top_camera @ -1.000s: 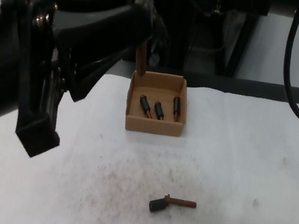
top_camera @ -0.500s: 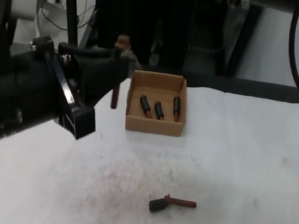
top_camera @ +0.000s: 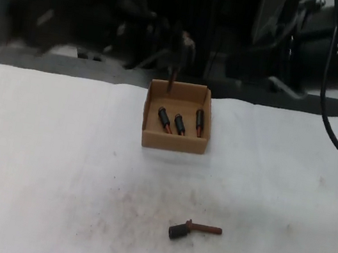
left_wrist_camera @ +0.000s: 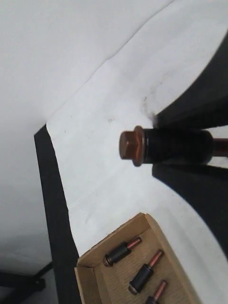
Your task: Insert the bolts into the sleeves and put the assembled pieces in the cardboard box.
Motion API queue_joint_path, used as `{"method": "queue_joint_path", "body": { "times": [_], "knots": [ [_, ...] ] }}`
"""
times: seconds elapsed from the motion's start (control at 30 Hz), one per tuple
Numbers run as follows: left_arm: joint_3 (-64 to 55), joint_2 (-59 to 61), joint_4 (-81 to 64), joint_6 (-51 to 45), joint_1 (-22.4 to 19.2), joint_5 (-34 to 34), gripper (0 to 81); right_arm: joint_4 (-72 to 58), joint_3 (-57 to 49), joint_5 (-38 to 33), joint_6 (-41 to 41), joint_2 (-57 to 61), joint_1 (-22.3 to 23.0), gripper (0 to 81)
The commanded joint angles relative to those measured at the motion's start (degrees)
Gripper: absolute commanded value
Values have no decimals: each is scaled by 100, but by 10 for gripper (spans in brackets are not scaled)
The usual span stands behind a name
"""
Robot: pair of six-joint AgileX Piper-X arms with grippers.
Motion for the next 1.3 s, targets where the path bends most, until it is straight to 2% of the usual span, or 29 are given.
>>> {"method": "queue_joint_path", "body": {
  "times": [0.0, 0.1, 0.23, 0.43, 0.57, 0.77, 0.9, 1.1, 1.17, 1.27],
  "knots": [
    [-1124, 977, 904, -150, 49, -28, 0, 351, -9, 42, -31, -14, -136, 5],
    [-2497, 2061, 1705, -79, 51, -250, 0, 635, -9, 205, -31, -14, -268, 5],
    [-4177, 3340, 2564, 15, 51, -533, 0, 1170, -9, 803, -49, -28, -544, 5],
    [-6110, 4620, 3717, 464, 51, -1234, 2, 1544, -9, 734, -143, -28, -1054, 5],
    [-6671, 5151, 4250, 562, 51, -1272, 2, 1541, -9, 734, -143, -28, -1199, 5],
    [-6685, 5368, 4308, 902, 51, -1286, 3, 1582, -9, 734, -143, -28, -1206, 5],
    [-6685, 5378, 4300, 1311, 51, -1345, 86, 1614, -9, 734, -143, -28, -1206, 5],
    [-6685, 5378, 4268, 1354, 77, -1560, 395, 1627, -9, 734, -143, -28, -1206, 5],
    [-6685, 5378, 4268, 1298, 99, -1558, 433, 1627, -9, 734, -143, -28, -1206, 5],
    [-6685, 5348, 4268, 1283, 134, -1558, 432, 1627, -9, 734, -143, -28, -1206, 5]
  ]
}}
